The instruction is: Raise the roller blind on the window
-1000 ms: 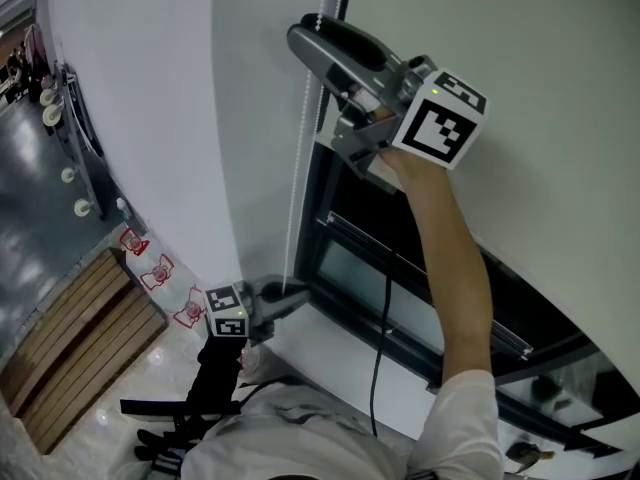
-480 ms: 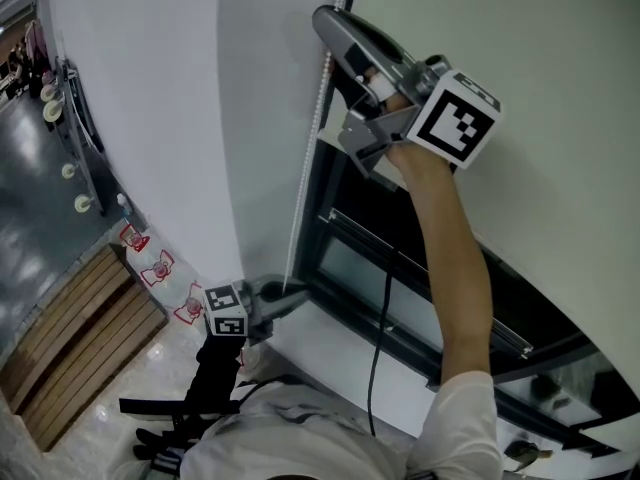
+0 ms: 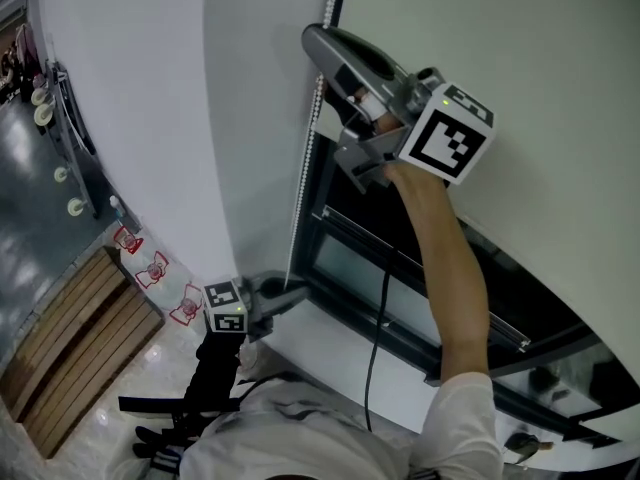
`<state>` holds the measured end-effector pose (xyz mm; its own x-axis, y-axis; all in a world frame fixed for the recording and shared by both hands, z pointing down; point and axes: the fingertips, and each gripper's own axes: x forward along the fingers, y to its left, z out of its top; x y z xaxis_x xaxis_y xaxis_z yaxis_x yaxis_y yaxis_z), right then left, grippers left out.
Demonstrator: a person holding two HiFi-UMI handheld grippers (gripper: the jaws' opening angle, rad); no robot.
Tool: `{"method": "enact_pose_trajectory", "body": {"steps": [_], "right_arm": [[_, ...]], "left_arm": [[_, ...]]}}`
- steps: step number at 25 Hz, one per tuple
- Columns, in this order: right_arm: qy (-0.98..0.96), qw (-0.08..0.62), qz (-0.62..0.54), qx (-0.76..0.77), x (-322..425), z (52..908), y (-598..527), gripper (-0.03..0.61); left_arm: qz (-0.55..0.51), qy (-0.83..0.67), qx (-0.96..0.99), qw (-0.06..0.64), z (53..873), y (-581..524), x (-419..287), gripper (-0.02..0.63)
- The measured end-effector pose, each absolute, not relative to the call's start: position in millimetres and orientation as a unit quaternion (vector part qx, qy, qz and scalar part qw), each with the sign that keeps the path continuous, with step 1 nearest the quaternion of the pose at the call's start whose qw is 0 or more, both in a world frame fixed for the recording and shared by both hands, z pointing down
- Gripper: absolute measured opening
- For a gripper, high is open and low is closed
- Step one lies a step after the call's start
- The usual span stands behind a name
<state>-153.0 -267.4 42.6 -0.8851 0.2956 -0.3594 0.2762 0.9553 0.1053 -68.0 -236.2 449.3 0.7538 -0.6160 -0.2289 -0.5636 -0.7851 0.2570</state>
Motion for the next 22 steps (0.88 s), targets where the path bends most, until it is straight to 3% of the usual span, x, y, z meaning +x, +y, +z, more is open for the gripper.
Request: {"method": "enact_pose_trajectory", "body": {"steps": [22], "right_arm": [[0.988,0.095,-0.018,0.121,-154.3,209.2,-247.9,0.012]], "left_arm": [[-0.151,-0.287,0.943,0.078,440.2,-237.9,-50.7,-0.002]]}}
